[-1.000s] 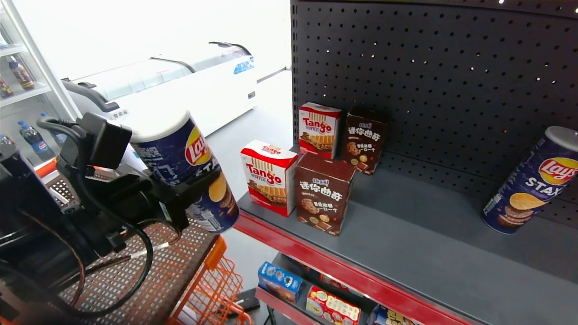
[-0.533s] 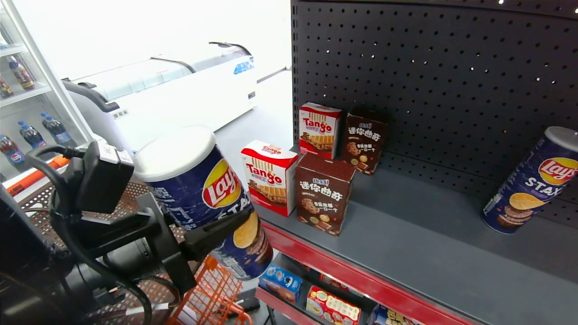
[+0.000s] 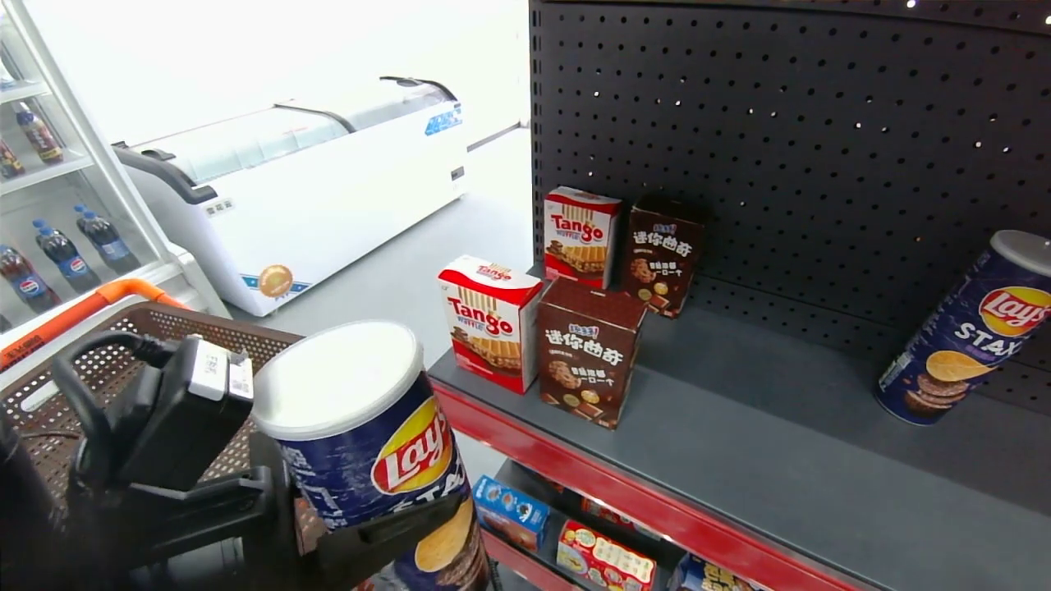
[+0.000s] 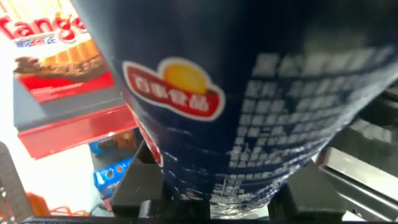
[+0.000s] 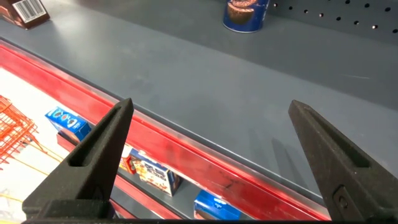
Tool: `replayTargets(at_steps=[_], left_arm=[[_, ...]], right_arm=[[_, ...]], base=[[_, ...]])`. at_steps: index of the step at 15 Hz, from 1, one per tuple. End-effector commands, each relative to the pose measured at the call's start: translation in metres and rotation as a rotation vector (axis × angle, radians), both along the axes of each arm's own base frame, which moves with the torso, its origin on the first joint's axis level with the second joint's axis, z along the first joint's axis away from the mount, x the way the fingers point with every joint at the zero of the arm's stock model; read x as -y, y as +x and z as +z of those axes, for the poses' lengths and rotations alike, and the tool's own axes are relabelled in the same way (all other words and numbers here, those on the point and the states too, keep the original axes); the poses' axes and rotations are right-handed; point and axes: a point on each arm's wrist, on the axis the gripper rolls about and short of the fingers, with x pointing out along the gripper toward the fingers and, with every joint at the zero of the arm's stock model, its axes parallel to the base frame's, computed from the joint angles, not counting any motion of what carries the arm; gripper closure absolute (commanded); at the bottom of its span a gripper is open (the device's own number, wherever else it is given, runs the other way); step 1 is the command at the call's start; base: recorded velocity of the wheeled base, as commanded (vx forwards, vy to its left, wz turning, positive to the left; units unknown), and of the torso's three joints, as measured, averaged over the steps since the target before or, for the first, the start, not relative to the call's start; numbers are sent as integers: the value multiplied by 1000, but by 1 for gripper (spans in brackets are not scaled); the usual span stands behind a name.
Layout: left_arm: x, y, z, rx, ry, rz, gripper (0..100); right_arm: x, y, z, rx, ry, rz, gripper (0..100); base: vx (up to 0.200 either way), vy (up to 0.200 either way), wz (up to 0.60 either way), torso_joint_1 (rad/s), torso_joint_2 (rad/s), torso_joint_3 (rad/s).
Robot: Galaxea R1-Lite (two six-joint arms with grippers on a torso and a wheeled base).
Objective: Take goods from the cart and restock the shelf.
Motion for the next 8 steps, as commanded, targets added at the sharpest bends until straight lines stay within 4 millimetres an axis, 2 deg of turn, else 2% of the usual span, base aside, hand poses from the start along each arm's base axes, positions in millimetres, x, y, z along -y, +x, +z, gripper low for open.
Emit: replayTargets(at_steps=[1, 6, 8], left_arm=[[-2, -7, 6, 32, -19, -15, 100], [-1, -7, 6, 32, -20, -54, 100], [-1, -8, 6, 29, -21, -78, 100]], right_arm=[[0, 0, 0, -1, 0, 1, 0], [0, 0, 0, -1, 0, 1, 0], [0, 0, 0, -1, 0, 1, 0]], base=[[0, 0, 0, 0, 0, 0], [0, 0, 0, 0, 0, 0], [0, 0, -600, 2, 0, 2]])
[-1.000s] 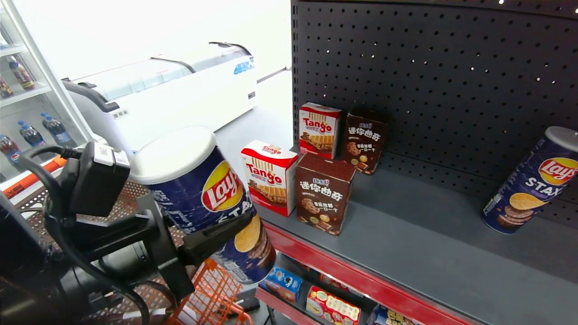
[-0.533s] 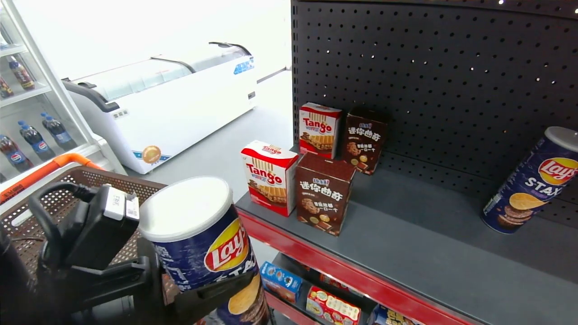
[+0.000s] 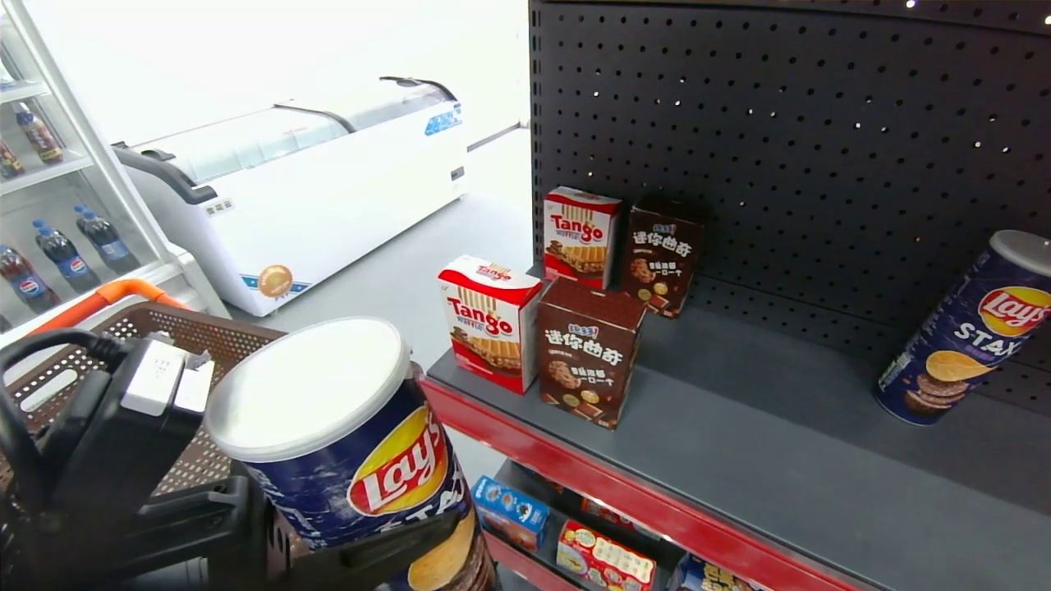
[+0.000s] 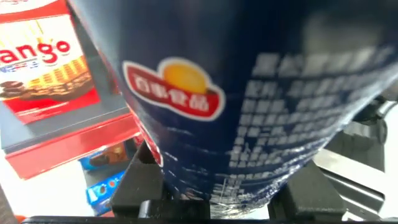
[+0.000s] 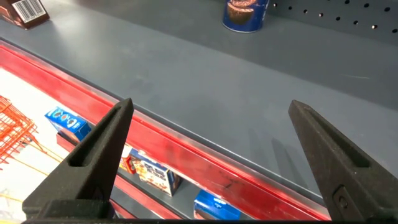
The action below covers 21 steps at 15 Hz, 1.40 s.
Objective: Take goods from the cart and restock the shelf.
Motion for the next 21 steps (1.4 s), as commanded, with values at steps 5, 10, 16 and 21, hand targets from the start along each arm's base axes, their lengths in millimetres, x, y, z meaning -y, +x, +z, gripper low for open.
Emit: replayTargets(at_steps=[5, 10, 16, 21], left_arm=[[0, 0, -2, -8, 4, -11, 100], [0, 1, -2, -9, 5, -7, 100], [-3, 3, -2, -6, 2, 18, 100], [-9, 5, -1, -1, 0, 53, 100]], right_arm=[[0, 0, 0, -1, -1, 2, 0], [0, 0, 0, -1, -1, 2, 0], [0, 0, 0, -1, -1, 2, 0], [0, 0, 0, -1, -2, 2, 0]], base=[[0, 0, -600, 0, 5, 3], [0, 0, -600, 2, 4, 2], [0, 0, -200, -1, 2, 1], [0, 0, 0, 0, 0, 0]])
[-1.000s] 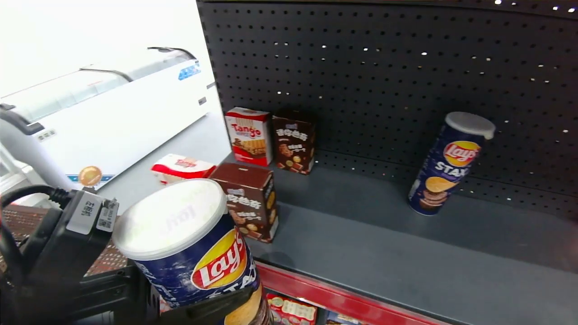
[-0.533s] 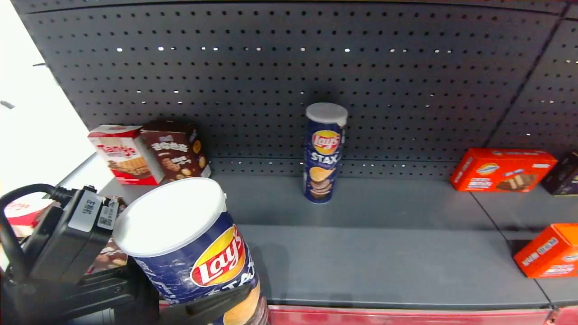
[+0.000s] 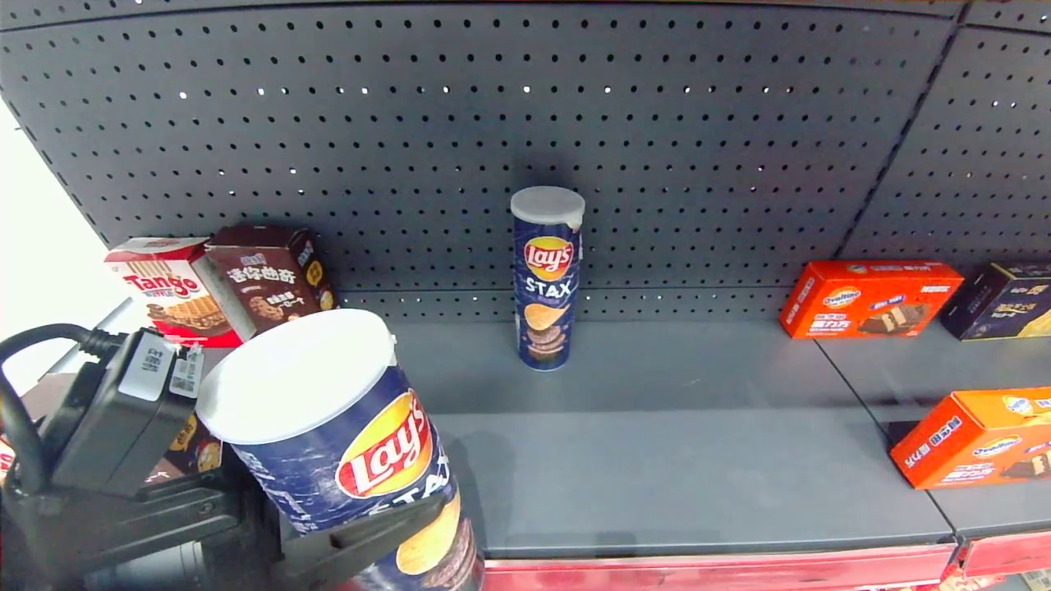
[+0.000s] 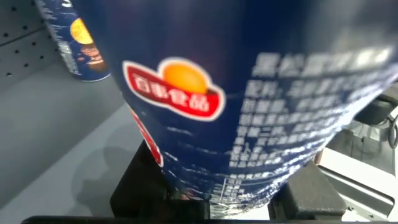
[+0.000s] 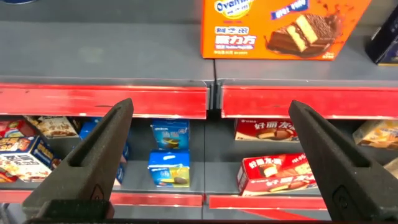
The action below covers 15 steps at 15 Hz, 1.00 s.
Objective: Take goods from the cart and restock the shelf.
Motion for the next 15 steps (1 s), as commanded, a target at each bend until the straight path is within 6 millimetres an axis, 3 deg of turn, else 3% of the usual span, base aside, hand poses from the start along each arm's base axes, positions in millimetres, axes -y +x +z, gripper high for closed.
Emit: replayTargets(at_steps=[1, 4, 5, 6, 7, 8, 10, 15], left_arm=[[-3, 3, 0, 0, 0, 27, 100], [-5, 4, 0, -1, 3, 43, 100], [-6, 5, 0, 8, 7, 49, 100], [-7, 8, 3, 20, 4, 73, 100], [-8, 10, 4, 20, 4, 89, 100], [-8, 11, 4, 18, 7, 90, 100], [-7, 14, -1, 2, 17, 90, 100], [-12, 20, -4, -24, 19, 113, 100]], right_arm=[[0, 0, 0, -2, 0, 1, 0], [0, 0, 0, 1, 1, -12, 0], [0, -1, 14, 22, 26, -10, 0], [1, 13, 63, -39, 58, 87, 0], [-1, 24, 90, -52, 58, 159, 0], [-1, 24, 92, -44, 55, 167, 0], [-7, 43, 111, -47, 3, 324, 0], [-39, 112, 137, -91, -85, 438, 0]], base=[[0, 0, 0, 0, 0, 0], [0, 0, 0, 0, 0, 0], [0, 0, 0, 0, 0, 0], [0, 0, 0, 0, 0, 0], [0, 0, 0, 0, 0, 0], [0, 0, 0, 0, 0, 0], [0, 0, 0, 0, 0, 0], [0, 0, 0, 0, 0, 0]])
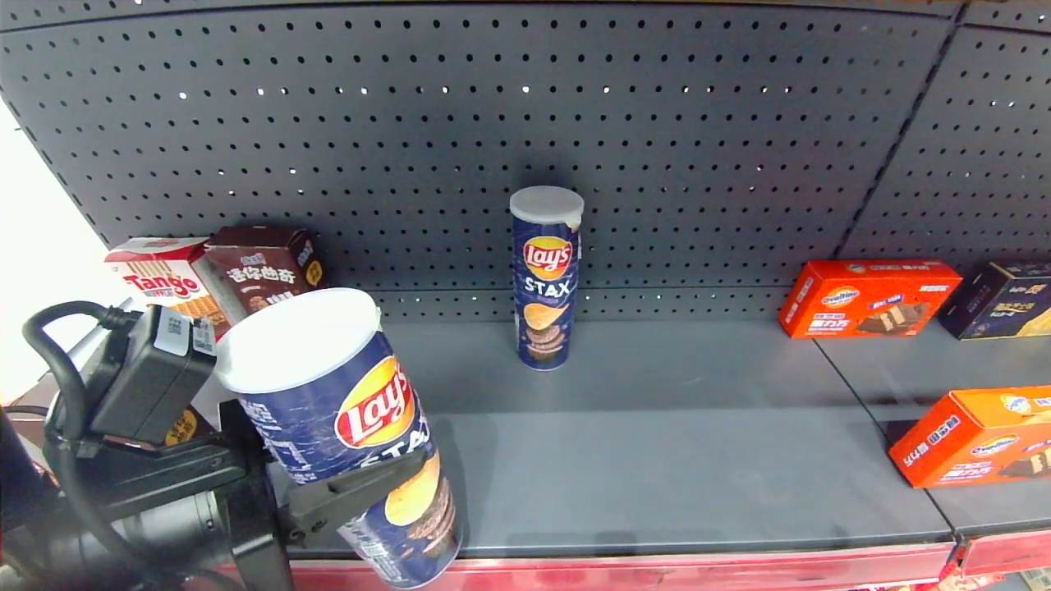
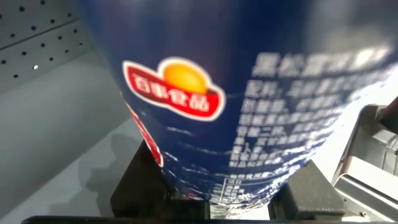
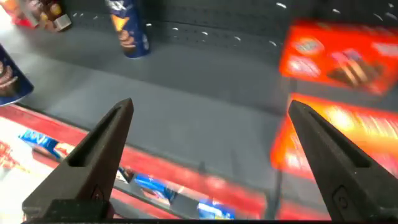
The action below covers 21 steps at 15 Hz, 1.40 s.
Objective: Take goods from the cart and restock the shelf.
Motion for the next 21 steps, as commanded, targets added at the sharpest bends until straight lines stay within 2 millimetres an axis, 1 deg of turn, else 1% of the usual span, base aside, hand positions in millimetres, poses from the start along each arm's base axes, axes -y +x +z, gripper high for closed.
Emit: replayTargets(at_steps=[1, 4, 6, 7, 8, 9, 10, 12, 13, 15, 18, 19, 21], left_arm=[[-2, 4, -3, -13, 6, 17, 100], [-1, 5, -4, -18, 11, 16, 100], [-1, 5, -5, -17, 12, 18, 100], [-1, 5, -4, -16, 11, 19, 100], [-1, 5, -4, -16, 11, 21, 100], [-3, 6, -4, -16, 11, 30, 100], [-3, 6, -4, -14, 12, 31, 100], [-3, 6, -4, -16, 11, 31, 100], [-3, 6, -4, -16, 11, 31, 100], [-3, 6, -4, -17, 12, 31, 100], [-4, 5, -6, -22, 13, 32, 100], [-4, 4, -9, -32, 18, 32, 100], [-4, 3, -11, -39, 21, 30, 100]], right_arm=[[-27, 58, 7, -59, -95, 51, 0], [-42, 92, 6, -75, -82, 70, 0], [-50, 112, 12, -69, -48, 130, 0], [-55, 125, 16, -77, -37, 134, 0], [-57, 131, 18, -76, -31, 143, 0], [-64, 144, 26, -57, -18, 225, 0], [-66, 156, 33, -40, -16, 275, 0], [-78, 181, 49, -1, -9, 337, 0], [-81, 187, 51, 5, -9, 362, 0], [-90, 204, 54, 50, -23, 549, 0], [-100, 215, 44, 87, -31, 669, 0], [-102, 222, 41, 127, -42, 751, 0], [-104, 229, 38, 169, -48, 866, 0]], base=[[0, 0, 0, 0, 0, 0], [0, 0, 0, 0, 0, 0], [0, 0, 0, 0, 0, 0], [0, 0, 0, 0, 0, 0], [0, 0, 0, 0, 0, 0], [0, 0, 0, 0, 0, 0], [0, 0, 0, 0, 0, 0], [0, 0, 0, 0, 0, 0], [0, 0, 0, 0, 0, 0], [0, 0, 0, 0, 0, 0], [0, 0, 0, 0, 0, 0], [0, 0, 0, 0, 0, 0], [0, 0, 0, 0, 0, 0]])
